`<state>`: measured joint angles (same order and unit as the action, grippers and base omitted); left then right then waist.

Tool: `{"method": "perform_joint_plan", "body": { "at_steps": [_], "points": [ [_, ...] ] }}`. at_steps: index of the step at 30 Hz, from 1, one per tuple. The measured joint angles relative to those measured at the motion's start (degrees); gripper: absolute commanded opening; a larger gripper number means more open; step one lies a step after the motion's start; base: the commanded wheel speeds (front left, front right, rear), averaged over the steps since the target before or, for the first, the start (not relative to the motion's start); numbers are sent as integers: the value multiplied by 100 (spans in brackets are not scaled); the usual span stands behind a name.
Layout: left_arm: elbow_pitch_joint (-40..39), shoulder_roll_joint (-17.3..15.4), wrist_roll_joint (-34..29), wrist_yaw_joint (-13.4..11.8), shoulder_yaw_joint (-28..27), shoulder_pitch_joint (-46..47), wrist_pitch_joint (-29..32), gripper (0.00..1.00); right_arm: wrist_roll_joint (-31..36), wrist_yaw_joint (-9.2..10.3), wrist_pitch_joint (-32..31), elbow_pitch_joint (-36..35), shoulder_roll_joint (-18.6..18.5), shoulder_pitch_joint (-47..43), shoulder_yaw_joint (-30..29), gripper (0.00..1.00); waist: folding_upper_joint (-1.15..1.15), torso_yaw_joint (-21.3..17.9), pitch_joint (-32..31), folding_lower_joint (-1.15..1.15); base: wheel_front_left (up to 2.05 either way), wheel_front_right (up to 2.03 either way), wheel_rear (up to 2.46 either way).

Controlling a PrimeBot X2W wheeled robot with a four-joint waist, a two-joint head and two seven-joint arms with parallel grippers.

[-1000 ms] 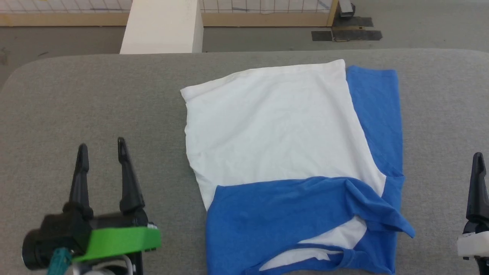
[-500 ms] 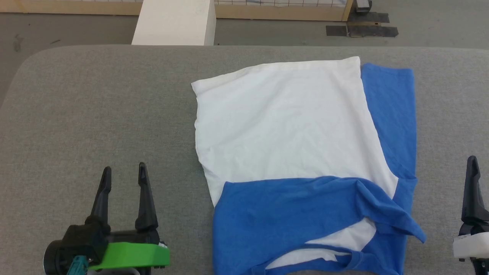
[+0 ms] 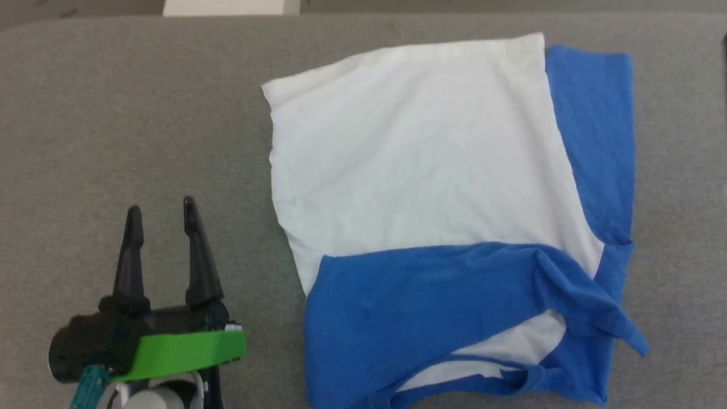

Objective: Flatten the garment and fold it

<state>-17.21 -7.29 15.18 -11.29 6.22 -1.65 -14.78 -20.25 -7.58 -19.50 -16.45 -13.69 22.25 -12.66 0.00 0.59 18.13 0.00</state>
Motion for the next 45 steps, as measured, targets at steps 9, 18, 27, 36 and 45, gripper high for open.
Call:
{"method": "perform_joint_plan", "body": {
  "at_steps": [9,18,27,36,45],
  "points": [
    [-377,232,-498,321,-82,743,0,100,-14,0,-2280,2034,-845,3048,-115,100,0,104,1401,1,0,0,0],
    [-408,344,-605,420,112,997,0,100,666,0,-2794,2925,-771,3294,-787,100,0,433,2064,1,0,0,0],
    [-327,370,-613,471,119,1023,0,100,987,0,-2954,3069,-669,3290,-1071,0,0,758,2388,1,0,0,0],
    [-137,382,-666,579,-13,1056,0,100,987,0,-2326,3190,-463,3286,-1167,0,0,690,2192,1,0,0,0],
    [8,364,-660,672,-259,893,0,100,409,0,-1635,2904,-581,2848,-1694,0,0,428,1478,1,0,0,0]
  ]
}}
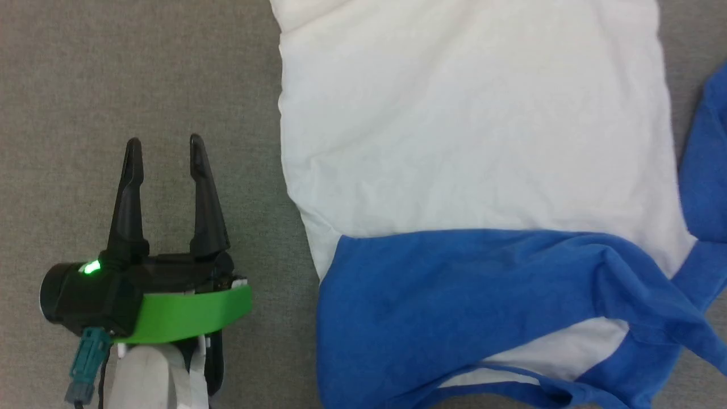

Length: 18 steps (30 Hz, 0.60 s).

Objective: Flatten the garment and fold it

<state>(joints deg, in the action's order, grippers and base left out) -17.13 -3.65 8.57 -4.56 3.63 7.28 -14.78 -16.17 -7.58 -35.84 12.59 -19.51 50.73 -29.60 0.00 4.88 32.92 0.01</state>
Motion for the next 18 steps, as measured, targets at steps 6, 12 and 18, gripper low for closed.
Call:
{"method": "perform_joint_plan", "body": {
  "at_steps": [6,12,18],
  "points": [
    [57,-51,52,7,-141,-323,0,100,-487,0,175,-221,-247,-783,-630,0,0,-195,-542,-1,0,0,0],
    [107,-87,125,51,-188,-613,1,100,-664,0,263,-434,-335,-1790,-1524,0,0,-389,-1082,-1,0,0,0],
    [111,-137,199,51,-267,-845,9,100,-662,1,405,-575,-314,-2522,-2183,0,0,-538,-1546,-1,0,0,0]
  ]
}}
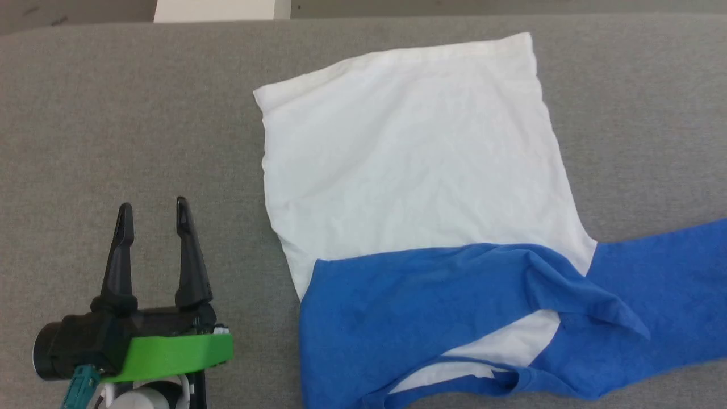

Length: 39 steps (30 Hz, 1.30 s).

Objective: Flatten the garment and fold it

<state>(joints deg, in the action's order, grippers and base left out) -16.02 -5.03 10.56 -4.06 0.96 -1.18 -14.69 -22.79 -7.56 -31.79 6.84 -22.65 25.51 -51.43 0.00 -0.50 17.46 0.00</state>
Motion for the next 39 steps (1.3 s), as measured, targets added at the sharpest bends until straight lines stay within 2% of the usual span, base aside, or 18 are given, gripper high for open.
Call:
{"method": "perform_joint_plan", "body": {
  "at_steps": [4,9,19,26,32,39],
  "points": [
    [0,-4,113,-1,-21,-144,7,100,-132,0,3,-175,122,-186,-12,0,0,-79,-269,0,0,0,0],
    [-2,-7,145,-2,-5,-224,48,100,-382,0,-80,-654,269,-318,482,0,0,-141,-530,0,0,0,0],
    [-32,-9,181,-9,46,-268,58,100,-1003,0,-773,-2199,788,-400,2446,0,0,-44,-758,0,0,0,0],
    [-18,-8,211,-10,149,-304,70,100,-1090,0,-1161,-2891,1384,-461,4242,0,0,151,-835,0,0,0,0],
    [-21,-10,223,-4,190,-313,101,100,-975,0,-1228,-2781,1670,-495,5793,0,0,387,-826,0,0,0,0],
    [44,-7,270,4,310,-305,99,100,-824,0,-895,-1960,1761,-596,6919,0,0,741,-728,0,0,0,0]
  ]
}}
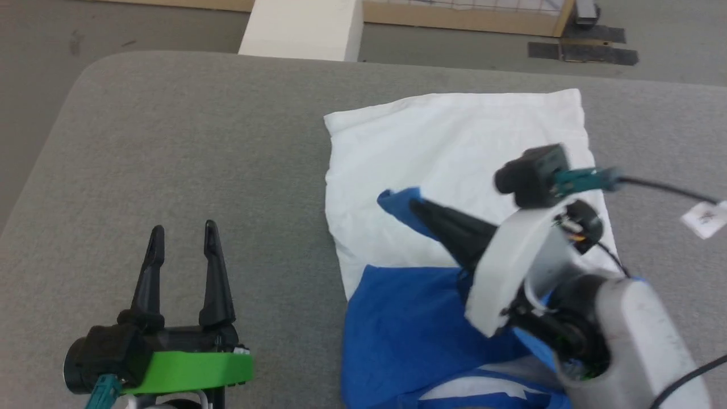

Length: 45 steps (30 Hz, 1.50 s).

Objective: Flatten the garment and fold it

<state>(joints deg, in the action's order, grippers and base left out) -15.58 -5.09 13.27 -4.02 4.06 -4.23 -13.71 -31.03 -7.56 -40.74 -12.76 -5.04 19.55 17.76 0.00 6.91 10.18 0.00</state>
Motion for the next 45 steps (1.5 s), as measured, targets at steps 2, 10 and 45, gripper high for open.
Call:
{"method": "perform_joint_plan", "body": {
  "at_steps": [2,10,45],
  "points": [
    [37,5,13,1,41,4,-1,100,182,0,263,325,-35,-29,339,0,0,123,33,0,0,0,0],
    [105,13,44,-2,37,9,-26,100,512,0,1184,2129,138,-202,1228,0,0,482,90,0,0,0,0],
    [-27,-75,143,-82,156,-297,42,100,1986,0,3295,-534,56,-1778,-2848,100,0,-537,33,0,0,0,0]
  ]
}}
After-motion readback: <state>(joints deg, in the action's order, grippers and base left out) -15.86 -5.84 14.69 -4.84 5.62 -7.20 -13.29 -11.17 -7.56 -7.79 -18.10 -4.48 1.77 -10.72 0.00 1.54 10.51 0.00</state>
